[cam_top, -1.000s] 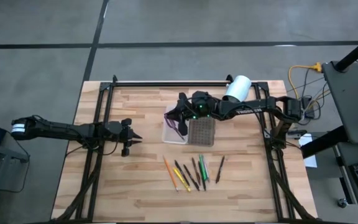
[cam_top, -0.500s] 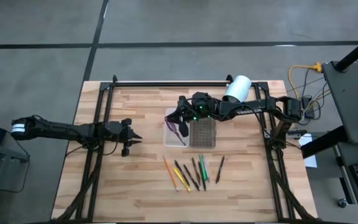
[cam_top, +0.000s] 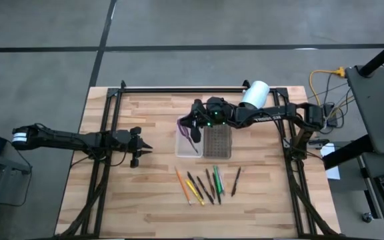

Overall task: Pick & place school supplies into a supply box
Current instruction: Put the purple scissor into the supply box

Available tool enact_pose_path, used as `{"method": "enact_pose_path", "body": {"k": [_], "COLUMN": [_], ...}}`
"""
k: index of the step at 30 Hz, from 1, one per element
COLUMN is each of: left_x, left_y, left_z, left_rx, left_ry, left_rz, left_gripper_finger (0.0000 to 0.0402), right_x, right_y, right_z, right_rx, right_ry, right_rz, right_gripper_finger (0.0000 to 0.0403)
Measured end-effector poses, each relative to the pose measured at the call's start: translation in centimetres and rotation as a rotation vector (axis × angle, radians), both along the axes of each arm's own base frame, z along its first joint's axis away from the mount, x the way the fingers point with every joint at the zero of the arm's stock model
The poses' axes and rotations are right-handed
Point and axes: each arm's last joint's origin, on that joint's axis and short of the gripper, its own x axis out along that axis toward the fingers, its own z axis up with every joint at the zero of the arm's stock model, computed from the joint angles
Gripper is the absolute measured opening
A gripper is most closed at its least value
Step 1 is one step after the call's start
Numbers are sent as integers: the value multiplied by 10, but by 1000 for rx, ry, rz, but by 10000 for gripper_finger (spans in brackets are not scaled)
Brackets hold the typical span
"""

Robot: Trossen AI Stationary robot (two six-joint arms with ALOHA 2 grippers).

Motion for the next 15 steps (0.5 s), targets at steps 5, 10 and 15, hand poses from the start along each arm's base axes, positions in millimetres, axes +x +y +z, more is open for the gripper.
{"method": "enact_pose_path", "body": {"k": [5,10,15], "left_x": [0,0,0], "left_y": [0,0,0], "left_z": [0,0,0], "left_rx": [0,0,0], "left_ry": [0,0,0], "left_rz": [0,0,0], "left_gripper_finger": [67,66,66], "right_x": [-2,-4,-5], "right_y": [-10,-14,-14], "right_z": [-6,-9,-10], "right_rx": [64,79,90], "right_ry": [43,72,86], "right_rz": [-48,-79,-85], "right_gripper_finger": [13,19,24]}}
